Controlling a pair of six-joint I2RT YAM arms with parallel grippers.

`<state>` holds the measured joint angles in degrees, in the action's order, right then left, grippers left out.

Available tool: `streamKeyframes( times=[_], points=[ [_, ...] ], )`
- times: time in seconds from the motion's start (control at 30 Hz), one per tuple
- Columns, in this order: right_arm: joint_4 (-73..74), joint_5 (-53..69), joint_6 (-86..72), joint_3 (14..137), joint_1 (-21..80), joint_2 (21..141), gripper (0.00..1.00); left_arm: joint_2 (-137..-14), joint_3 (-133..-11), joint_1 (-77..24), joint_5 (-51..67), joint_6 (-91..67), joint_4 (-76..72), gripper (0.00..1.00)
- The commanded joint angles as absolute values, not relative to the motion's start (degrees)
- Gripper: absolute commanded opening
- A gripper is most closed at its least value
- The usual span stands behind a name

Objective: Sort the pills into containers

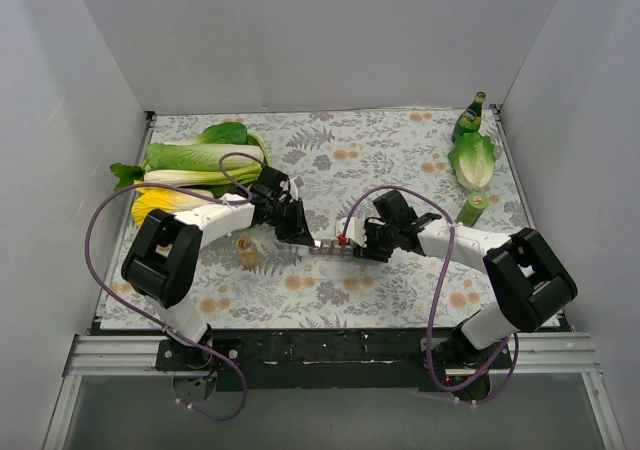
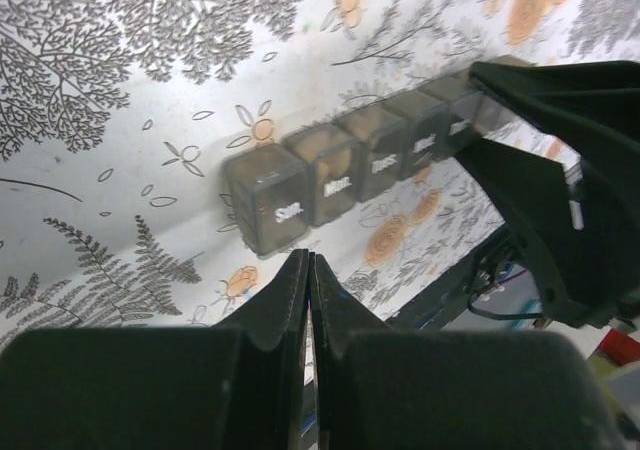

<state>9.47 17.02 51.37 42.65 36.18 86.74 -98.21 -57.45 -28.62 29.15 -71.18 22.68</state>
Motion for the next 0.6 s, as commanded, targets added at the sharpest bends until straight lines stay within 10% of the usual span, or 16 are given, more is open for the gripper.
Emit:
streamKeyframes(
  times=[0.0,0.57],
  points=[
    [11.6,15.55,50.98,42.36,36.56,88.77,0.24,-91.76,-60.64,-28.48,28.3,-71.72,22.42,0.0],
    [11.43,15.29,50.71,42.01,36.56,88.51,0.25,-102.3,-54.68,-28.3,27.87,-70.4,21.27,0.0]
  ],
)
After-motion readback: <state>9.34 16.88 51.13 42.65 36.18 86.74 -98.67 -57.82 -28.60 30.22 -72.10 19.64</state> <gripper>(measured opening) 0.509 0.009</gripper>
